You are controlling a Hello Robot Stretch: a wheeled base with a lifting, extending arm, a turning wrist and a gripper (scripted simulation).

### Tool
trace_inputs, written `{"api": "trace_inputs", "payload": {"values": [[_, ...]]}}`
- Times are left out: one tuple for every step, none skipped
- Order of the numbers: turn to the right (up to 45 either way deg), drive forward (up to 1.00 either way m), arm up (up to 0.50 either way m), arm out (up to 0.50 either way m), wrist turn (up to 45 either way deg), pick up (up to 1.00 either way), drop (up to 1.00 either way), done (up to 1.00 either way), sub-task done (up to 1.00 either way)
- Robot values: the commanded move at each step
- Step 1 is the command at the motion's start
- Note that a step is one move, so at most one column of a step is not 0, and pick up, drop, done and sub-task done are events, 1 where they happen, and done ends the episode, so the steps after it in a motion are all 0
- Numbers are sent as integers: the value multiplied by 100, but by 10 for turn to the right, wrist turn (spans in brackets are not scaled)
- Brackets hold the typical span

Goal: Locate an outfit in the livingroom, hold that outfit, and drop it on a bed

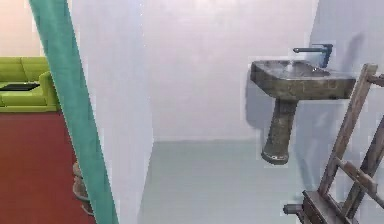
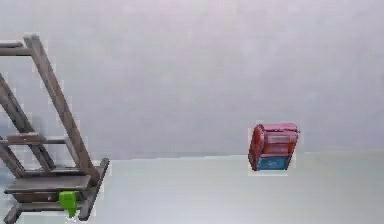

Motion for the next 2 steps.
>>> {"api": "trace_inputs", "payload": {"values": [[-270,0,0,0,0,0,0,0,0],[0,25,0,0,0,0,0,0,0]]}}
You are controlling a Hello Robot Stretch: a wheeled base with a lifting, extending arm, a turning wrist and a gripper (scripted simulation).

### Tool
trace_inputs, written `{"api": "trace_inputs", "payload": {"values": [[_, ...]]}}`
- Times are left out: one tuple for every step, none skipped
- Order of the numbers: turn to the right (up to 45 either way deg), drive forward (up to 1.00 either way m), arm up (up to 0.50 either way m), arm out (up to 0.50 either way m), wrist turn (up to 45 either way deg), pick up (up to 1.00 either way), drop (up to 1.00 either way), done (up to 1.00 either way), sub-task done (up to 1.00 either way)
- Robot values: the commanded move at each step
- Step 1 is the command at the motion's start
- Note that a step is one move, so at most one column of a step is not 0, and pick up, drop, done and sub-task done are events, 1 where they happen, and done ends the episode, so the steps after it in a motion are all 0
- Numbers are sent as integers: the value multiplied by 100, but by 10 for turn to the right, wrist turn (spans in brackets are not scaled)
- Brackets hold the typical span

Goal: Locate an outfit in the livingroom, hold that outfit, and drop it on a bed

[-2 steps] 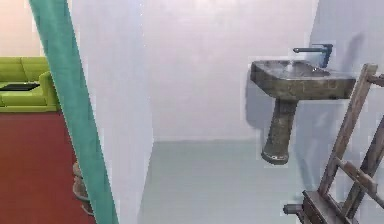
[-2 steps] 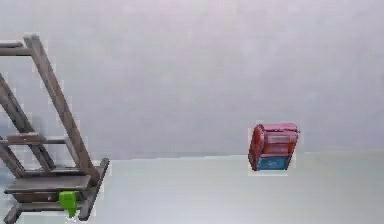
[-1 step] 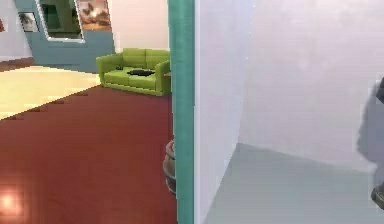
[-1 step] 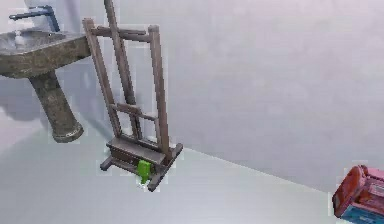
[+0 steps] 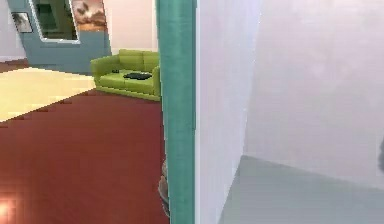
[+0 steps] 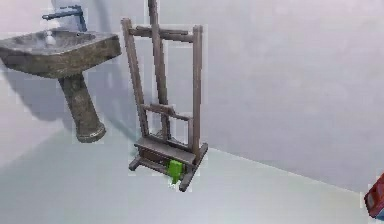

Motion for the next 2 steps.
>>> {"api": "trace_inputs", "payload": {"values": [[-450,0,0,0,0,0,0,0,0],[-150,0,0,0,0,0,0,0,0]]}}
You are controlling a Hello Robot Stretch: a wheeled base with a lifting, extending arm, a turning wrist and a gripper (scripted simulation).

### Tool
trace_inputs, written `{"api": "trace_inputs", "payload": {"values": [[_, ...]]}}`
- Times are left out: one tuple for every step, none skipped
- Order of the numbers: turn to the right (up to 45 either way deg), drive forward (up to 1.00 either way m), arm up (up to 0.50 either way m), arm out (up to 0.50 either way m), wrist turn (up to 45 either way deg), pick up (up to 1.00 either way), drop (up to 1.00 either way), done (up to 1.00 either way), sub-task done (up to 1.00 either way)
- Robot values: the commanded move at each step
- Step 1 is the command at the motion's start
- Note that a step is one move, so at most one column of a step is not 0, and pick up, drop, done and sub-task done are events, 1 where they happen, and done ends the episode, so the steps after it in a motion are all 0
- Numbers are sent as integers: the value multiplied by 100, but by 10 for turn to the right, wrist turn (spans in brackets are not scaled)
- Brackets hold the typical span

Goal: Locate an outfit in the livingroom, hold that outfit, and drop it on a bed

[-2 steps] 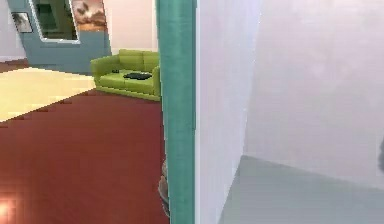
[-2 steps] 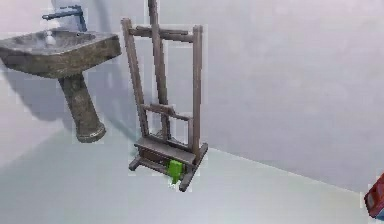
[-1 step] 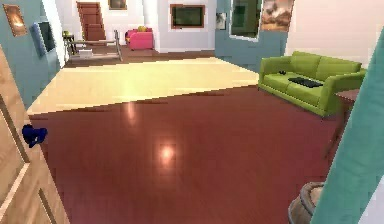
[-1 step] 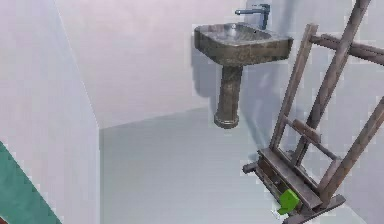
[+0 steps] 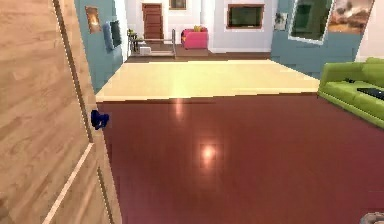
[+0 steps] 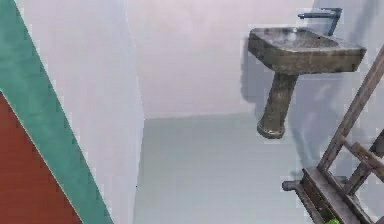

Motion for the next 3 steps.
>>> {"api": "trace_inputs", "payload": {"values": [[0,30,0,0,0,0,0,0,0],[360,0,0,0,0,0,0,0,0],[0,100,0,0,0,0,0,0,0]]}}
